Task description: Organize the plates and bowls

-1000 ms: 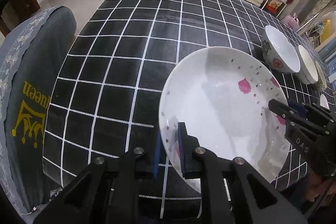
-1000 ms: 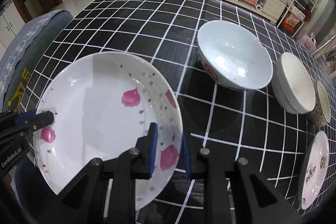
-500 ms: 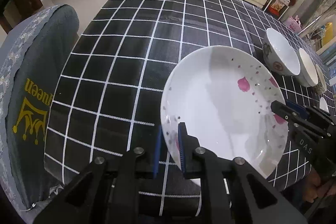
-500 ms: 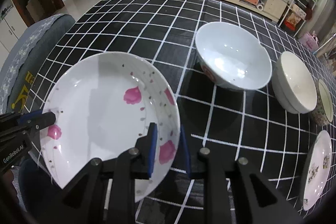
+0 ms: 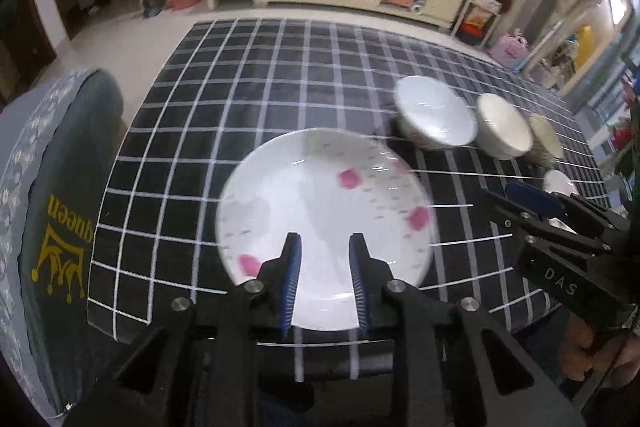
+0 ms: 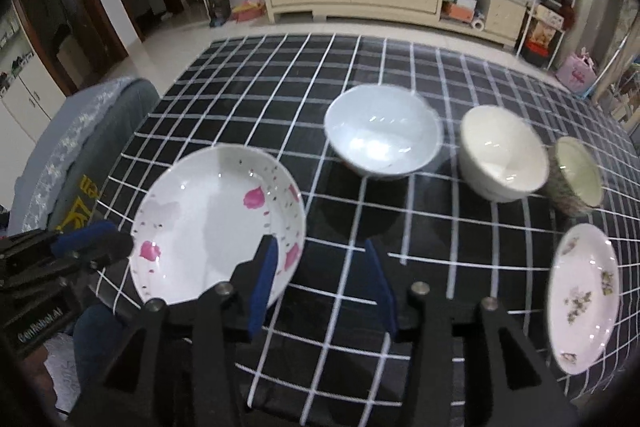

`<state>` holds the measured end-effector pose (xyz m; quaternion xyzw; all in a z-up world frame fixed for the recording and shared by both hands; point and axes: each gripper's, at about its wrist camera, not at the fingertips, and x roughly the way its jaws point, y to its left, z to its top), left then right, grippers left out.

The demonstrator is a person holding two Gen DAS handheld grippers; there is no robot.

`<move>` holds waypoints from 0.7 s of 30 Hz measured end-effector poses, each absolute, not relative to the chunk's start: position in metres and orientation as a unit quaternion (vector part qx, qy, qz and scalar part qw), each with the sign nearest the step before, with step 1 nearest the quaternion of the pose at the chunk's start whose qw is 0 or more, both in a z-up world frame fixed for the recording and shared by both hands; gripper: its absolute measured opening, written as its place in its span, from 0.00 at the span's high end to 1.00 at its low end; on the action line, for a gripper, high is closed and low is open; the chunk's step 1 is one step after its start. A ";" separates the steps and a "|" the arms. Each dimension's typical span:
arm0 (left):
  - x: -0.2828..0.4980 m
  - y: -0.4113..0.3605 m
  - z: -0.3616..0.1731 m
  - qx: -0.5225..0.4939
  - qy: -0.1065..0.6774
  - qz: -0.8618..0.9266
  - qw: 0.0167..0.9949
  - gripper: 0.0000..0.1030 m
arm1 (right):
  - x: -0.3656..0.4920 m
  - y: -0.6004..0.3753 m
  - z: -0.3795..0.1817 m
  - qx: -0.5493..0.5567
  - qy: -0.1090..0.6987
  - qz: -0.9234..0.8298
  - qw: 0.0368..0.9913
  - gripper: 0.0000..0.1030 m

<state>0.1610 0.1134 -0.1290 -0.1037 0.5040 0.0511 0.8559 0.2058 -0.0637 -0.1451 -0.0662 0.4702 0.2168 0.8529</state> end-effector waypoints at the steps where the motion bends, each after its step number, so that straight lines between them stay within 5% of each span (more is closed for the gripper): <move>1: 0.161 0.105 -0.124 -0.100 0.501 0.045 0.859 0.73 | 0.204 -0.069 -0.140 -0.063 0.467 0.216 0.855 0.47; 21: 0.198 -0.064 -0.079 -0.032 0.478 -0.073 0.875 0.70 | 0.192 -0.240 -0.087 0.000 0.429 0.122 0.895 0.42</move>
